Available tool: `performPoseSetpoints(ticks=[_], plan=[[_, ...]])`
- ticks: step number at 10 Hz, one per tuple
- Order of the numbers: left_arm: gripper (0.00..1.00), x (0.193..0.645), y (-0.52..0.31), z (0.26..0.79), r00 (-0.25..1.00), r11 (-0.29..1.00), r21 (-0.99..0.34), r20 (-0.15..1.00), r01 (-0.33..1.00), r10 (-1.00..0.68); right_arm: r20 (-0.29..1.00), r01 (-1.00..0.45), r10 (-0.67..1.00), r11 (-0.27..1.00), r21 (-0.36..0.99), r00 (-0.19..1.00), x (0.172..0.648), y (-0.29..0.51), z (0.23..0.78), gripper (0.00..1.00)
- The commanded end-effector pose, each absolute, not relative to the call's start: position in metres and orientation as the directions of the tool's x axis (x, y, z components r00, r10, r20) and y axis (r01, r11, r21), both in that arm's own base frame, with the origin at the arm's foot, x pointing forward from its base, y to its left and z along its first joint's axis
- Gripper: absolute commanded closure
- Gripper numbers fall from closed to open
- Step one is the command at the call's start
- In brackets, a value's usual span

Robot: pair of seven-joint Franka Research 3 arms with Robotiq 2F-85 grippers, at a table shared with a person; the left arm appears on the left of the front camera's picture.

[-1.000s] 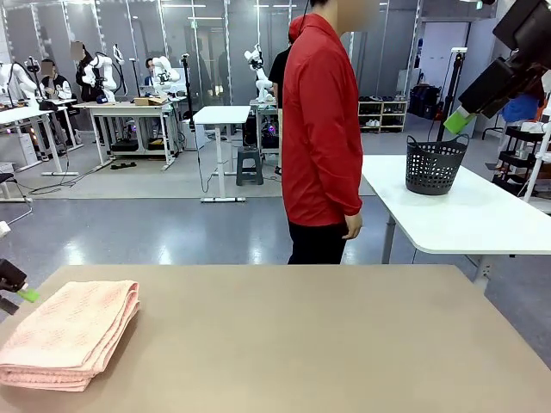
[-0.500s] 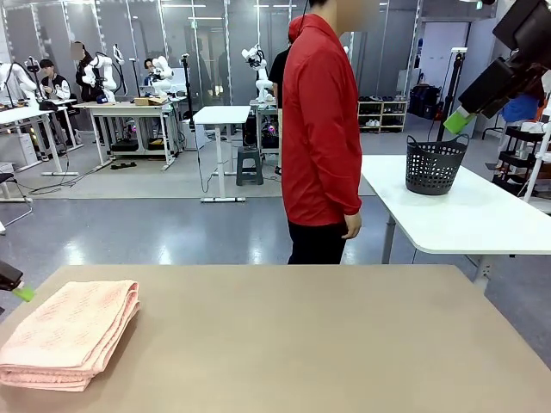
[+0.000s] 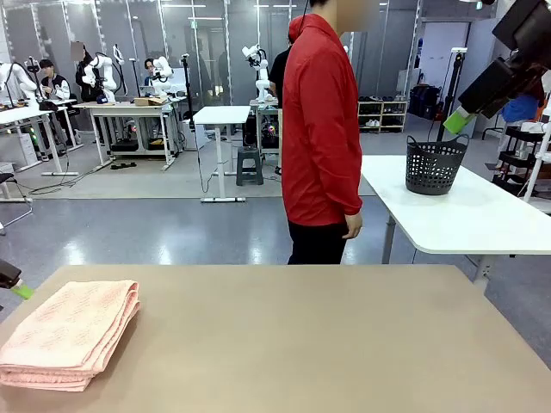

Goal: Fold the towel.
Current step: Pick up the 100 cm Hotel Towel and place it on the left side of the table.

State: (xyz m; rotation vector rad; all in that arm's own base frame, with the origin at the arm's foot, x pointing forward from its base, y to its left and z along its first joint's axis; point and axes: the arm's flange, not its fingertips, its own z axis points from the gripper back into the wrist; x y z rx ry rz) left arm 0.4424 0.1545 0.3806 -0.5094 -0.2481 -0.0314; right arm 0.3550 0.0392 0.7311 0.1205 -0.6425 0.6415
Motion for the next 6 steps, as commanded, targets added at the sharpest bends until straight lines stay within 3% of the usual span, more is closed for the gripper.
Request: performPoseSetpoints(ticks=[1, 6], plan=[[0.0, 0.4474, 0.156, 0.3804, 0.968, 0.869, -0.486, 0.249, 0.098, 0.03, 0.587, -0.597, 0.528, 0.797, -0.093, 0.613, 0.3539, 0.0381, 0.7327, 0.0], [0.0, 0.4474, 0.156, 0.3804, 0.968, 0.869, -0.486, 0.249, 0.098, 0.03, 0.587, -0.597, 0.528, 0.797, -0.093, 0.613, 0.3539, 0.0381, 0.7327, 0.0]])
